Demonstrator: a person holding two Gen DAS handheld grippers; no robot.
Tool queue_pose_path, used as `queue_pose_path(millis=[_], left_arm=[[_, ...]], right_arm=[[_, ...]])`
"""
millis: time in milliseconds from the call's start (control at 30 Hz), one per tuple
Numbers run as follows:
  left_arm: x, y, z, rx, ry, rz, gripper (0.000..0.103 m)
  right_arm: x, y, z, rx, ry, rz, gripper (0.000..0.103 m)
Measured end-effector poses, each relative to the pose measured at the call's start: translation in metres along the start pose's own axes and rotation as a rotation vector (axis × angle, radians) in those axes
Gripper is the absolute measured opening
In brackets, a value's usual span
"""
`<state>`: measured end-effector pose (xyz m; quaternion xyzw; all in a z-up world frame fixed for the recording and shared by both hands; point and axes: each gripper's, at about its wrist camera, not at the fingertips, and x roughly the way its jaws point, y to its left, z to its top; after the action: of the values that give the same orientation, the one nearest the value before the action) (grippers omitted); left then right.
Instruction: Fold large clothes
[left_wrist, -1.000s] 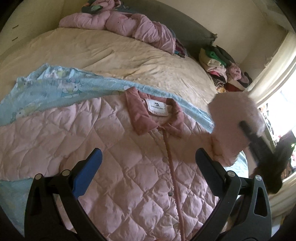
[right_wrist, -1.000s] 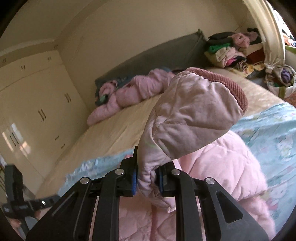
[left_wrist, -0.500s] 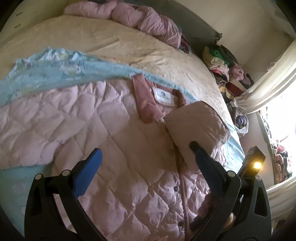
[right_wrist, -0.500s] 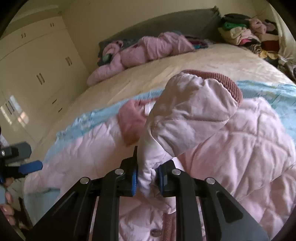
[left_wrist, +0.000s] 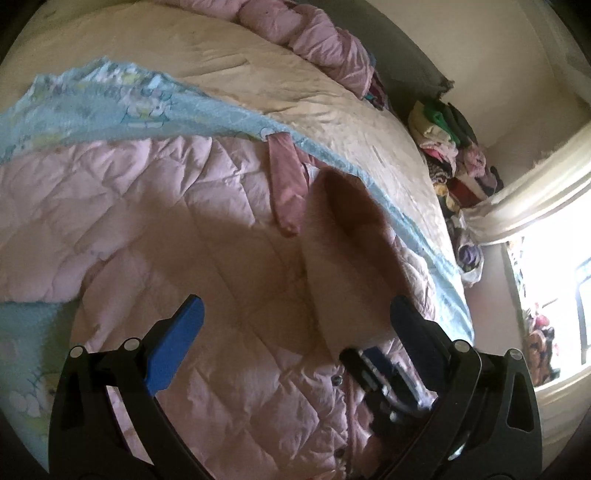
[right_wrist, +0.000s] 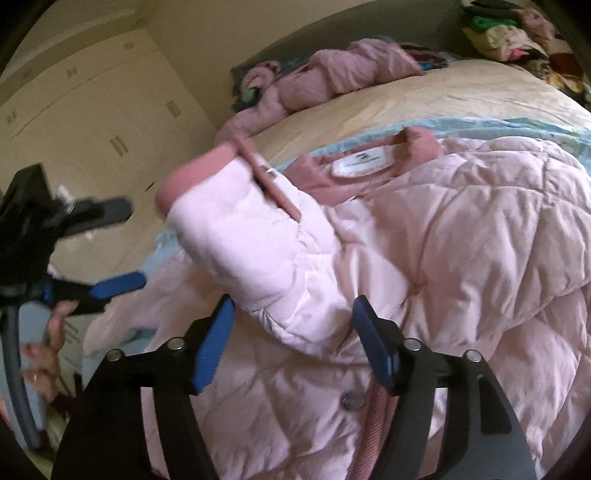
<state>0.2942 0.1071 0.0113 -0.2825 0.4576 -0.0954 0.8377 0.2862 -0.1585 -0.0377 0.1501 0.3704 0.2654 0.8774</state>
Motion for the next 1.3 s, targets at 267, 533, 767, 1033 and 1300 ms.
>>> queue_pose_path(millis=[267, 533, 767, 1033, 1300], left_arm=[[0.03, 0.025, -0.005, -0.082, 0.065, 0.006, 0.095], [0.069, 0.036, -0.011, -0.103, 0.094, 0.062, 0.054], [0.047, 0.014, -0.004, 0.017, -0.008, 0.097, 0.005], [0.02, 0.013, 0.007, 0.155, -0.104, 0.231, 0.004], [0.05, 0.035, -0.008, 0.15, -0.057, 0.298, 0.005]], right_arm=[[-0.011, 0.0, -0.012, 0.01, 0.054, 0.03, 0.066], [-0.049, -0.028, -0.013, 0.044, 0.02, -0.059, 0.066], [-0.073, -0.06, -0.015, 0.082, 0.006, -0.138, 0.066], [-0.105, -0.095, 0.01, 0.071, -0.103, -0.331, 0.066], [-0.071, -0.108, 0.053, 0.01, -0.049, -0.409, 0.066]])
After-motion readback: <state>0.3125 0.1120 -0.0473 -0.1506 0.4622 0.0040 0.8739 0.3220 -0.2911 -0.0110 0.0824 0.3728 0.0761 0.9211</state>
